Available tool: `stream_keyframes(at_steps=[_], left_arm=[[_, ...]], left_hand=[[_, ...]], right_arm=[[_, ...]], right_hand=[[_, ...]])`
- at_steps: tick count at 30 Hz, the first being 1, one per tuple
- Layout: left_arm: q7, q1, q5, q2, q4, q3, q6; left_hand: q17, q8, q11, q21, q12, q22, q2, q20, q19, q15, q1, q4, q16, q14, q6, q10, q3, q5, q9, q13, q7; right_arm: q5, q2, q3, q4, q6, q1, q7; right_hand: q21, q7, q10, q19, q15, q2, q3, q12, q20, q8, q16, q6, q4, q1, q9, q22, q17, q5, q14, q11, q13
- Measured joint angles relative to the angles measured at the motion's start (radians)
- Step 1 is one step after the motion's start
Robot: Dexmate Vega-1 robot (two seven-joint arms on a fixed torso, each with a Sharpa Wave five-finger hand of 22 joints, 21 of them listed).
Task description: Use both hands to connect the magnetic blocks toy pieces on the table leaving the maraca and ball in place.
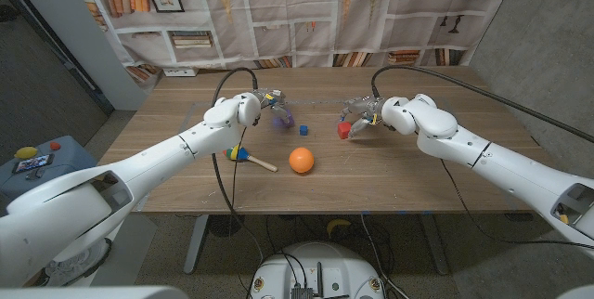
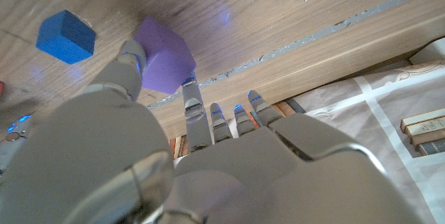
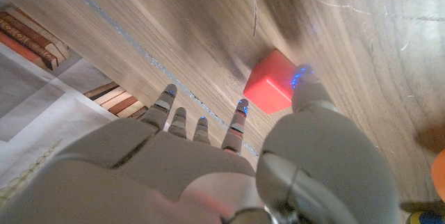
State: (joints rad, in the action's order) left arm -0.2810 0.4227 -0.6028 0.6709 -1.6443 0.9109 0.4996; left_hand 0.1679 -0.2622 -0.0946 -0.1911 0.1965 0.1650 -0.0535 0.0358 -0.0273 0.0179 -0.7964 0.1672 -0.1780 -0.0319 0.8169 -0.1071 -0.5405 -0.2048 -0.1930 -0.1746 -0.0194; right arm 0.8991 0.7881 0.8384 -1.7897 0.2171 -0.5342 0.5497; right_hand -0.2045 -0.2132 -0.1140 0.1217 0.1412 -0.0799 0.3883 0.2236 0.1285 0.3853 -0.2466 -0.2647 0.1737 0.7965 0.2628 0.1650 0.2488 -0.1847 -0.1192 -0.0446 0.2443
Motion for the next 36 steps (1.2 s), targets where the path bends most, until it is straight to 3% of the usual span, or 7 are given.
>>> stream_keyframes(at_steps=[7, 19, 26, 36], left_arm=[[-0.001, 0.000, -0.003, 0.001, -0.002, 0.000, 0.001], [-0.003, 0.001, -0.005, 0.002, -0.003, 0.000, 0.001], [-0.003, 0.001, -0.005, 0.002, 0.000, 0.000, -0.001], [-0.003, 0.001, -0.003, 0.000, 0.008, 0.000, -0.006]], left_hand=[[0.000, 0.003, 0.000, 0.000, 0.000, 0.000, 0.004, 0.000, 0.000, 0.000, -0.004, 0.000, 0.000, 0.000, 0.000, 0.000, 0.000, 0.000, 0.000, 0.000, 0.000], [0.000, 0.002, 0.000, 0.000, 0.000, 0.000, 0.008, 0.000, 0.000, 0.000, -0.008, 0.000, 0.000, 0.000, 0.000, 0.000, 0.005, 0.000, 0.000, 0.000, 0.000], [0.000, 0.003, 0.000, 0.000, 0.000, 0.000, 0.008, 0.000, 0.000, 0.000, -0.008, 0.000, 0.000, 0.000, 0.000, 0.000, 0.005, 0.000, 0.000, 0.000, 0.000], [0.000, 0.004, 0.000, 0.000, 0.000, 0.000, 0.008, 0.000, 0.000, -0.005, -0.008, 0.002, 0.000, 0.005, 0.005, -0.008, 0.007, 0.001, 0.000, 0.000, -0.006]], right_arm=[[0.013, -0.003, -0.005, -0.002, 0.009, -0.016, -0.038], [0.023, -0.009, -0.010, -0.002, 0.018, -0.036, -0.089], [0.024, -0.014, -0.010, 0.003, 0.021, -0.038, -0.098], [0.016, -0.025, -0.005, 0.012, 0.021, -0.025, -0.082]], right_hand=[[0.000, -0.005, 0.023, 0.025, -0.016, 0.000, 0.000, 0.007, -0.018, 0.019, -0.005, -0.030, 0.000, 0.000, 0.005, 0.000, 0.000, 0.000, 0.016, 0.012, 0.000], [0.000, -0.001, 0.059, 0.055, -0.032, 0.003, -0.003, 0.017, -0.027, 0.068, -0.016, -0.113, -0.003, 0.016, 0.016, 0.000, 0.005, -0.008, 0.039, 0.023, 0.005], [0.000, -0.003, 0.066, 0.062, -0.038, -0.006, 0.001, 0.017, -0.027, 0.081, -0.016, -0.143, -0.007, 0.036, 0.018, 0.000, 0.005, -0.012, 0.045, 0.030, 0.005], [0.005, -0.004, 0.077, 0.068, -0.043, 0.016, 0.004, 0.017, -0.032, 0.116, -0.016, -0.199, -0.010, 0.058, 0.027, 0.000, 0.009, -0.020, 0.050, 0.041, 0.002]])
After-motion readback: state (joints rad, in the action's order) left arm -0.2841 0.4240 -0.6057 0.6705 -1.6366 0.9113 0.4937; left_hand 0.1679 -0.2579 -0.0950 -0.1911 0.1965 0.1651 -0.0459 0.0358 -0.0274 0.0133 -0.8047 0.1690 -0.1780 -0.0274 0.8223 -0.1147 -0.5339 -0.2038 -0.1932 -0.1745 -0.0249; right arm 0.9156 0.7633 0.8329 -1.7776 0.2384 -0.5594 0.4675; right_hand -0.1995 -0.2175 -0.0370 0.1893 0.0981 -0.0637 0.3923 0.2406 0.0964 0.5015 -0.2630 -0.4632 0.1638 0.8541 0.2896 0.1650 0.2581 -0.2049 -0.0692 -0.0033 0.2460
